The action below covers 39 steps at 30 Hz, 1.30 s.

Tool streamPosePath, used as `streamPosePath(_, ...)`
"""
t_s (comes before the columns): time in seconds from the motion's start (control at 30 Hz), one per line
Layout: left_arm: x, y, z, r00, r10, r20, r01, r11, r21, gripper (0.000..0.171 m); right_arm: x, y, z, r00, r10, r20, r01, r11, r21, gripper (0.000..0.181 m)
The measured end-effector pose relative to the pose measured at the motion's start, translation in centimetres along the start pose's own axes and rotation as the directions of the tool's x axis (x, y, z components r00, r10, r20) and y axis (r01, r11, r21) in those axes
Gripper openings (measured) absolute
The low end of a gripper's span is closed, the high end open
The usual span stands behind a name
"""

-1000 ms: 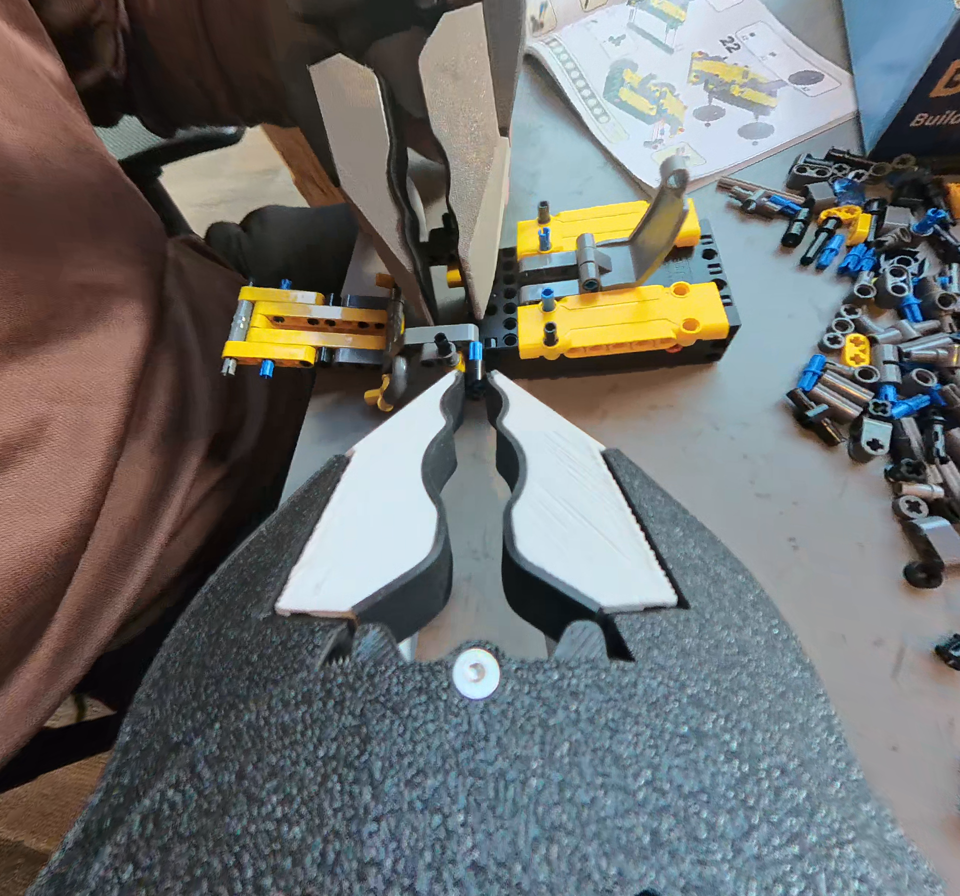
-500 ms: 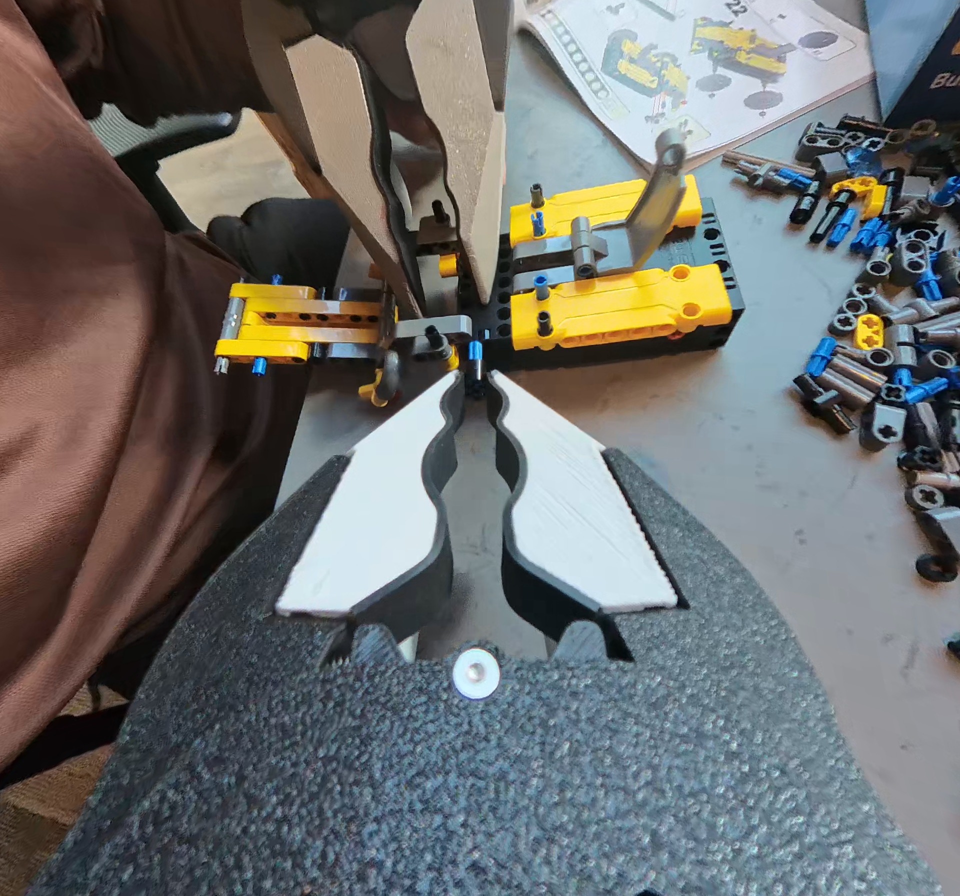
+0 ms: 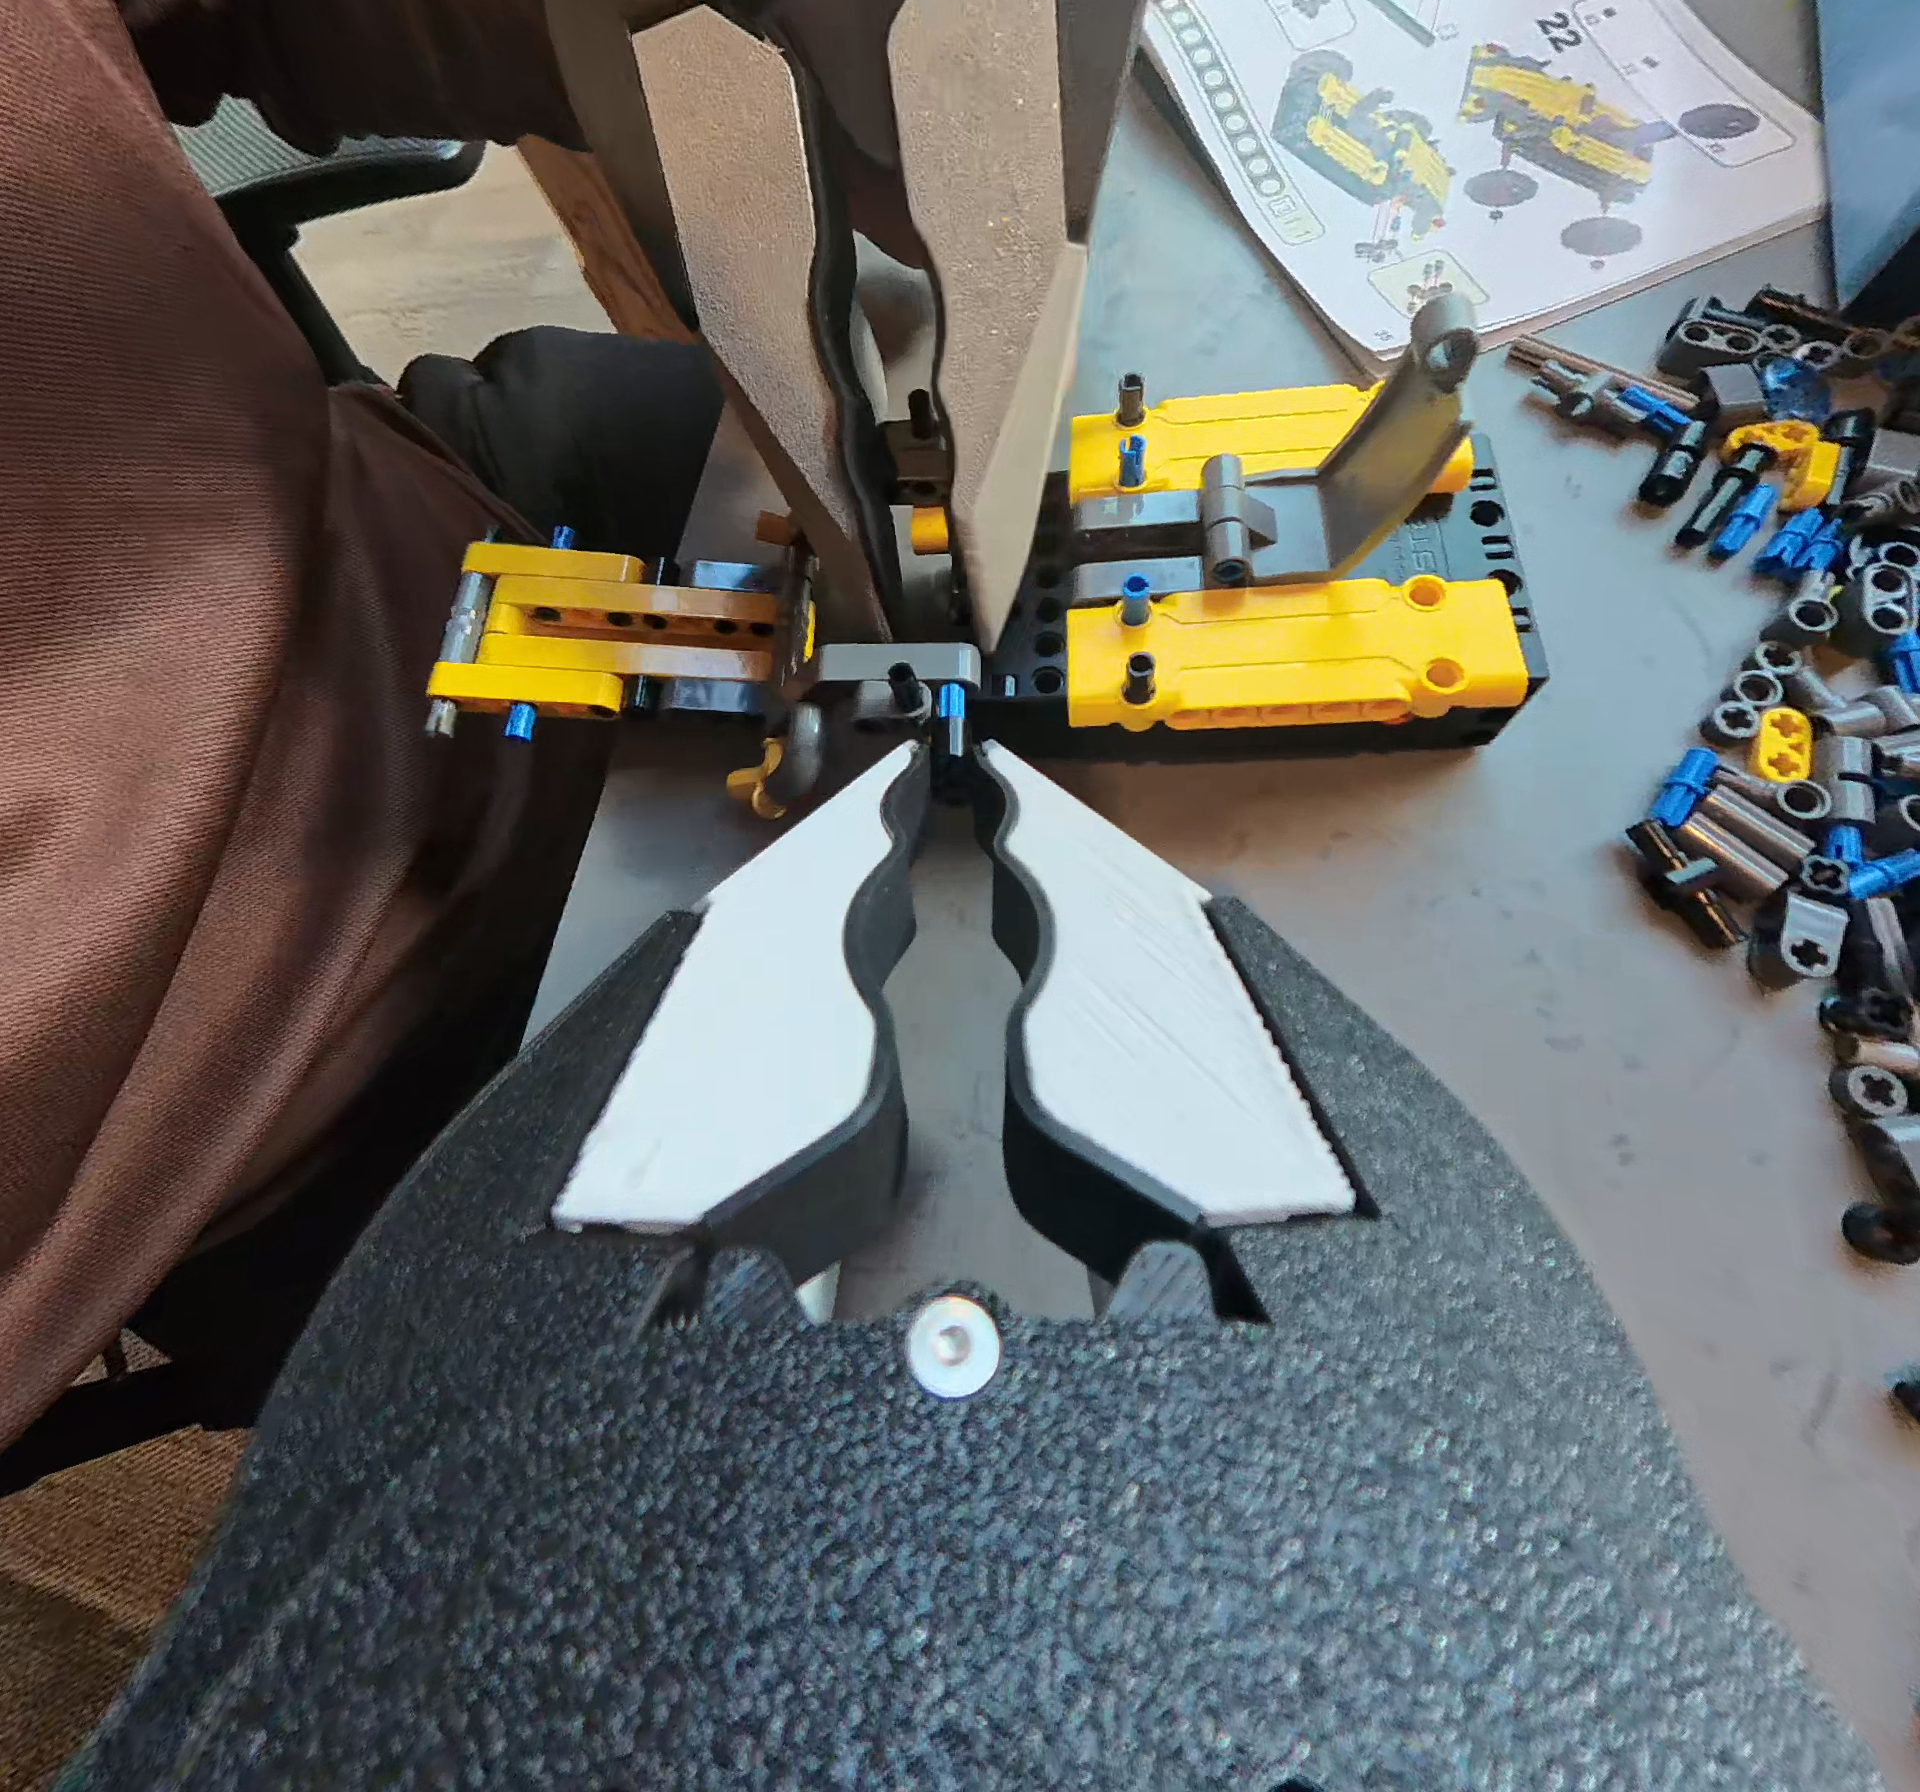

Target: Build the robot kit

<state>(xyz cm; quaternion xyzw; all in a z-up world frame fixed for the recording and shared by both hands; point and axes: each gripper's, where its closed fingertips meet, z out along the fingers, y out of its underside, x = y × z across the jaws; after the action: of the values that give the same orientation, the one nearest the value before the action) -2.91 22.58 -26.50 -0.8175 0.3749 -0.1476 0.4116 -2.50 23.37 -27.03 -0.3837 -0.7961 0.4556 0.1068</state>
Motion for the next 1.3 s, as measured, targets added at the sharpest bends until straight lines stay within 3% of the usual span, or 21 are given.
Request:
streamPosePath(0.57, -0.3, 0.2, 0.0, 0.999, -0.044, 0.005, 0.044, 0.999, 0.026, 0.009, 0.4, 0.1, 0.3, 0.999, 0.028, 0.018, -0.028, 0.999, -0.019, 0.003)
streamPosePath(0.6, 0.0, 0.1, 0.0, 0.999, -0.042, -0.016, 0.043, 0.999, 0.032, 0.000, 0.4, 0.1, 0.3, 0.999, 0.035, 0.020, -0.035, 0.999, -0.019, 0.003)
streamPosePath(1.07, 0.2, 0.0, -0.4, 0.996, -0.089, -0.017, 0.090, 0.995, 0.047, 0.006, 0.6, -0.1, 0.2, 1.000, 0.024, -0.011, -0.024, 1.000, -0.007, 0.003)
streamPosePath(1.3, -1.5, -2.7, -1.3, 0.995, -0.098, 0.016, 0.097, 0.992, 0.080, 0.007, 1.0, -0.8, -0.7, 0.999, 0.050, -0.007, -0.049, 0.998, 0.050, 0.003)
